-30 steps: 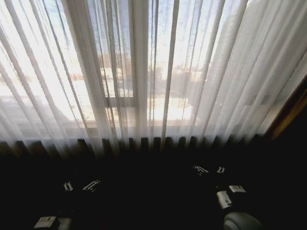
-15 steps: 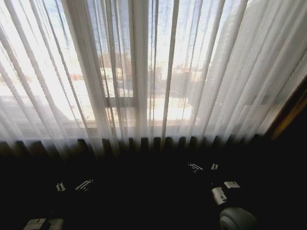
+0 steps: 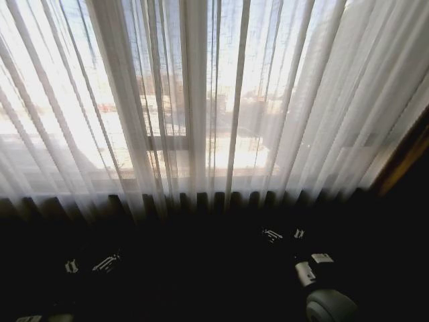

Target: Open the curtains by pulling them apart, changing their state from closed to fully open.

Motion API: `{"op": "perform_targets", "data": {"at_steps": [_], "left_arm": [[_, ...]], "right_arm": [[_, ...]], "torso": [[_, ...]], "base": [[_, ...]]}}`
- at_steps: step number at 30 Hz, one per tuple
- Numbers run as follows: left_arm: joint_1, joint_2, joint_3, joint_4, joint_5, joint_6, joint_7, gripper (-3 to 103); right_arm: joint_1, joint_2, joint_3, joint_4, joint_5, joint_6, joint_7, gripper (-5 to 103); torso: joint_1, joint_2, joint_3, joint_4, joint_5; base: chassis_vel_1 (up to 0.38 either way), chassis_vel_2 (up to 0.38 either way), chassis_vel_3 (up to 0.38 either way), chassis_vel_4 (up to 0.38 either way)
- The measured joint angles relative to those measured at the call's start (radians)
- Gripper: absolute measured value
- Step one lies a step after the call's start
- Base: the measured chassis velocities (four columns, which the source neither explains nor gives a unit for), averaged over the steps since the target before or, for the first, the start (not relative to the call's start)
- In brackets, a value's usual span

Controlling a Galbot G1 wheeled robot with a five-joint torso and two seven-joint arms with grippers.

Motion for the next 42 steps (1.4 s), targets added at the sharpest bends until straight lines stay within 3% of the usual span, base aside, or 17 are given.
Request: {"op": "perform_targets", "data": {"at_steps": [9, 28, 42], "left_arm": [[0.001, -0.019, 0.017, -0.002, 0.033, -0.006, 0.004, 100], [0.012, -0.04, 0.047, -0.002, 0.077, -0.039, 0.014, 100], [0.022, -0.05, 0.048, 0.0, 0.082, -0.063, 0.028, 100]], "right_arm": [[-0.015, 0.009, 0.008, 0.01, -0.055, -0.003, -0.018, 100], [-0.016, 0.015, 0.004, 0.003, -0.068, -0.017, -0.027, 100], [-0.022, 0.019, -0.01, 0.002, -0.091, -0.01, -0.044, 100]], "torso": [[0.0, 0.0, 0.0, 0.0, 0.0], [0.0, 0.0, 0.0, 0.0001, 0.0], [0.0, 0.0, 0.0, -0.0002, 0.0001]], "base": [[0.0, 0.0, 0.0, 0.0], [-0.003, 0.003, 0.001, -0.002], [-0.162, 0.145, 0.15, -0.141]]}}
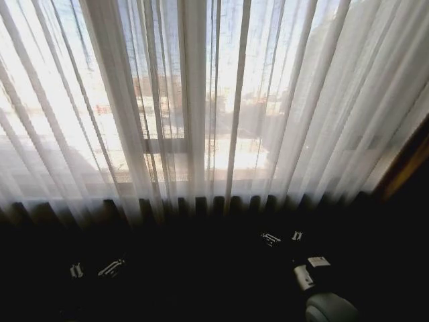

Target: Open the curtains by pulling them apart, changing their state from closed to fully open.

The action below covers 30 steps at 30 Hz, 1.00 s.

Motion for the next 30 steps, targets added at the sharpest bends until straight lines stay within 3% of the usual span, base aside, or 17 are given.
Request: {"op": "perform_targets", "data": {"at_steps": [8, 17, 20, 24, 30], "left_arm": [[0.001, 0.0, 0.002, 0.001, 0.0, -0.001, 0.0, 100], [0.0, 0.001, 0.003, 0.007, 0.0, -0.004, 0.001, 100], [-0.003, 0.002, 0.007, 0.013, 0.002, -0.005, 0.0, 100], [-0.005, 0.002, 0.013, 0.016, 0.005, -0.005, 0.0, 100], [-0.006, 0.002, 0.021, 0.019, 0.009, -0.005, 0.0, 100]], "right_arm": [[-0.008, 0.011, -0.022, 0.001, -0.031, 0.002, -0.008, 100], [-0.009, 0.016, -0.032, -0.005, -0.046, 0.006, -0.018, 100], [-0.012, 0.017, -0.037, -0.01, -0.052, 0.019, -0.02, 100], [-0.015, 0.02, -0.046, -0.017, -0.068, 0.028, -0.022, 100], [-0.015, 0.022, -0.057, -0.024, -0.072, 0.029, -0.023, 100]], "torso": [[0.0, 0.0, 0.0, 0.0001, -0.0005], [0.0, 0.0, 0.0, 0.0007, 0.0003], [0.0, 0.0, 0.0, -0.0001, -0.0015], [-0.001, 0.0, 0.0, 0.0001, 0.0003], [-0.001, 0.0, 0.0, 0.0001, -0.0002]], "base": [[-0.282, 0.295, 0.288, -0.279], [-0.249, 0.464, 0.269, -0.477], [-0.084, 0.436, 0.044, -0.453], [-0.032, 0.473, 0.015, -0.472], [-0.002, 0.52, -0.009, -0.528]]}}
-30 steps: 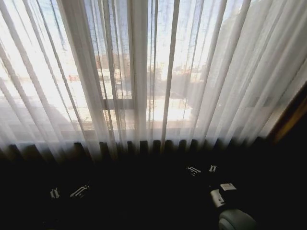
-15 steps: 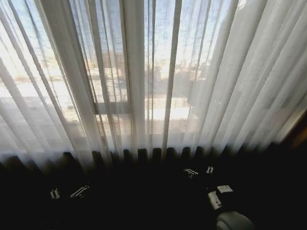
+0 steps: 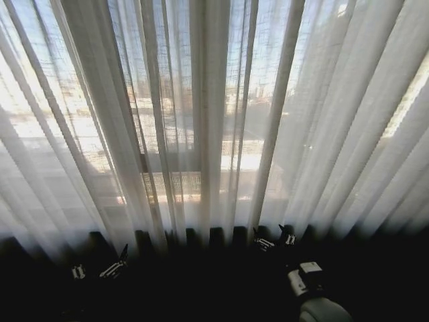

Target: Open the curtains by pulling them apart, changing their state from closed to fully open.

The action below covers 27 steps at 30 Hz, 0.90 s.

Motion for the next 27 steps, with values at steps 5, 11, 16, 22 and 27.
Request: {"op": "perform_targets", "data": {"at_steps": [5, 11, 16, 22, 27], "left_arm": [[-0.001, 0.002, 0.003, 0.001, 0.003, 0.001, 0.0, 100], [-0.005, 0.003, 0.003, 0.003, 0.006, 0.003, -0.004, 100], [-0.005, -0.001, 0.003, 0.004, 0.011, 0.004, -0.005, 100], [-0.005, -0.01, 0.003, 0.0, 0.024, 0.007, -0.006, 100], [0.004, -0.026, 0.001, -0.016, 0.036, 0.009, -0.006, 100]], "right_arm": [[0.0, 0.005, -0.011, -0.004, -0.004, 0.001, -0.001, 100], [-0.003, 0.003, -0.026, -0.007, -0.007, 0.014, -0.008, 100], [-0.008, -0.003, -0.048, -0.001, -0.004, 0.014, -0.004, 100], [0.004, -0.001, -0.108, -0.005, 0.04, -0.007, 0.025, 100], [0.075, 0.005, -0.144, -0.054, 0.086, -0.015, 0.033, 100]], "torso": [[0.0, 0.0, 0.0, -0.0001, -0.0002], [0.001, -0.001, 0.0, 0.0001, 0.0001], [0.002, -0.001, 0.0, -0.0002, -0.001], [-0.001, 0.001, -0.001, -0.0001, 0.001], [-0.001, 0.0, 0.0, 0.0, 0.0006]], "base": [[0.061, 0.637, -0.056, -0.633], [0.102, 0.564, -0.11, -0.56], [0.057, 0.179, -0.042, -0.257], [0.0, -0.044, 0.001, 0.044], [-0.008, -0.065, 0.009, 0.101]]}}
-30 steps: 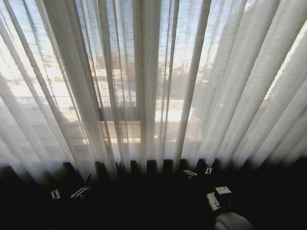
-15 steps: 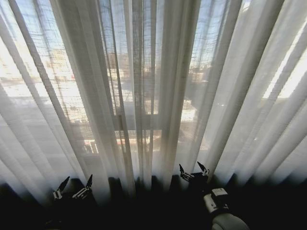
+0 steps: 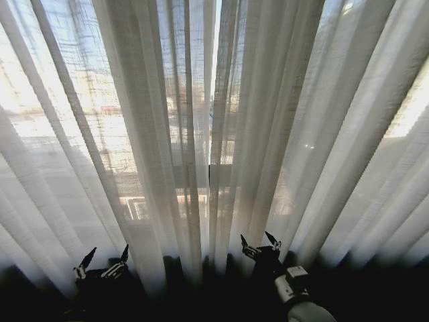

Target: Open the curtains by pulling them apart, changing their state from closed to fully open.

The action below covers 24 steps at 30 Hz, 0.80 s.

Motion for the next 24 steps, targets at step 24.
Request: {"op": "perform_targets", "data": {"at_steps": [24], "left_arm": [[-0.012, -0.047, -0.005, -0.044, 0.047, 0.045, -0.027, 100]], "right_arm": [[0.404, 0.01, -0.171, -0.284, 0.142, -0.052, 0.056, 100]], "torso": [[0.001, -0.001, 0.0, 0.0003, -0.0005]], "base": [[-0.001, 0.005, 0.0, -0.004]]}}
